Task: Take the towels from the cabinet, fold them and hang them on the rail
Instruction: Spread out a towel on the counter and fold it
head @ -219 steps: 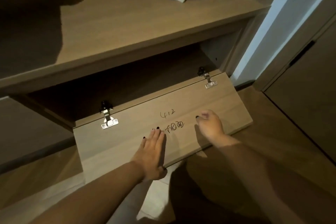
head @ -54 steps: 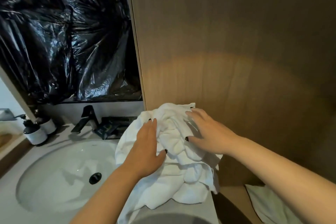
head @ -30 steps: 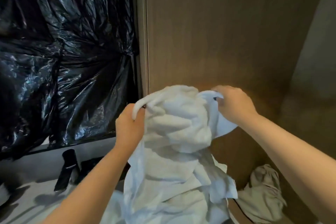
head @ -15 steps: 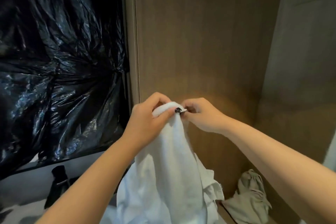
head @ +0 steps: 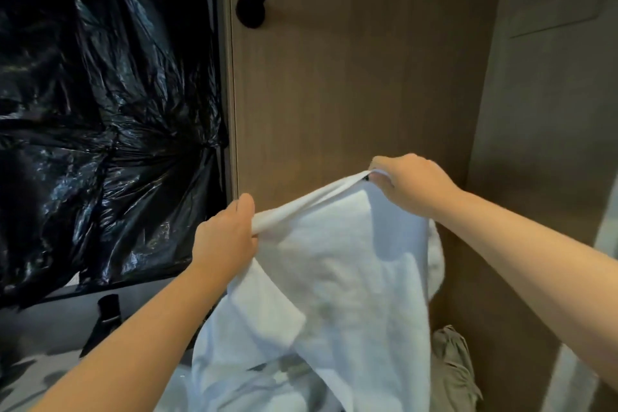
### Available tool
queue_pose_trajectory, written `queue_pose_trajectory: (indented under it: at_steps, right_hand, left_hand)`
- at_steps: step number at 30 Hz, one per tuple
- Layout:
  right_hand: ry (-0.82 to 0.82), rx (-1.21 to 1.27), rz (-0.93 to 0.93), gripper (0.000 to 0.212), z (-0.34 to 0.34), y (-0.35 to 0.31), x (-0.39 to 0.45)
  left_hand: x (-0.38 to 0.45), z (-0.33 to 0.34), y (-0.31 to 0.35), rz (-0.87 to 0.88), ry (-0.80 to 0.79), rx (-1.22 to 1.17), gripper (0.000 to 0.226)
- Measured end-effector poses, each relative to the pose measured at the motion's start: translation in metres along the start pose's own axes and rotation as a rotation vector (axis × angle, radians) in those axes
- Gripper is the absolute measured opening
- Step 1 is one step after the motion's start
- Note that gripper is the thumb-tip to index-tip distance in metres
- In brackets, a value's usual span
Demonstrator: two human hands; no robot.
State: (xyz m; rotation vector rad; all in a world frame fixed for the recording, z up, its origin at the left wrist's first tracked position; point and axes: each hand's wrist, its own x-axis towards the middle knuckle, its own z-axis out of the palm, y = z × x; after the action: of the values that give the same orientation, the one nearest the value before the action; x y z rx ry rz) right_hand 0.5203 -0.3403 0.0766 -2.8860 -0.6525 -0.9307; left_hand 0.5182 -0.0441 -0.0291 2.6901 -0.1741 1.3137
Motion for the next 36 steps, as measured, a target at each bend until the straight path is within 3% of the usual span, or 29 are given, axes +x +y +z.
queue_pose_trajectory:
  at_steps: [4,7,12,13,16,17,19,21,22,24,27,31,36]
  right_hand:
    - [0.005,-0.151,0.174,0.024,-0.028,0.040,-0.016]
    - [0.029,-0.105,0.385,0.024,-0.037,0.065,-0.032]
    - [-0.041,-0.019,0.515,0.013,-0.032,0.083,-0.065]
    - [-0.068,0.075,0.483,0.014,-0.028,0.077,-0.071]
    - [-0.158,0.523,0.310,0.073,-0.017,0.031,-0.084]
    - [-0.142,0.596,0.246,0.082,-0.013,0.013,-0.085]
    - [-0.006,0.628,0.140,0.065,-0.001,-0.010,-0.080]
    - [0.133,0.642,0.172,0.027,0.003,-0.014,-0.074]
    - [0.160,0.673,0.219,0.019,0.005,-0.012,-0.072]
    - [0.168,0.783,0.313,0.015,0.007,-0.009,-0.070]
    - [0.293,0.850,0.410,0.012,0.002,-0.011,-0.071]
    - [0.341,0.690,0.456,0.021,-0.007,-0.012,-0.080]
    - [0.372,0.624,0.372,0.018,-0.026,-0.011,-0.080]
  left_hand:
    - [0.008,-0.012,0.013,-0.244,-0.146,-0.048,0.016]
    - [0.012,-0.020,0.013,-0.399,-0.179,-0.200,0.016]
    - [0.017,-0.030,0.035,-0.507,-0.053,-0.626,0.010]
    - [0.020,-0.035,0.049,-0.499,-0.022,-0.691,0.010]
    - [0.032,-0.051,0.096,-0.381,0.016,-0.793,0.017]
    - [0.035,-0.056,0.112,-0.314,-0.002,-0.793,0.016]
    - [0.041,-0.064,0.134,-0.161,-0.073,-0.729,0.009]
    - [0.042,-0.067,0.142,0.006,-0.109,-0.539,0.018]
    - [0.042,-0.065,0.139,0.072,-0.098,-0.448,0.022]
    - [0.039,-0.057,0.126,0.089,-0.090,-0.420,0.025]
    - [0.032,-0.034,0.104,-0.086,-0.249,-0.659,0.023]
    - [0.020,-0.013,0.109,-0.134,-0.437,-0.981,0.012]
    - [0.035,-0.046,0.158,0.071,-0.234,-0.972,0.021]
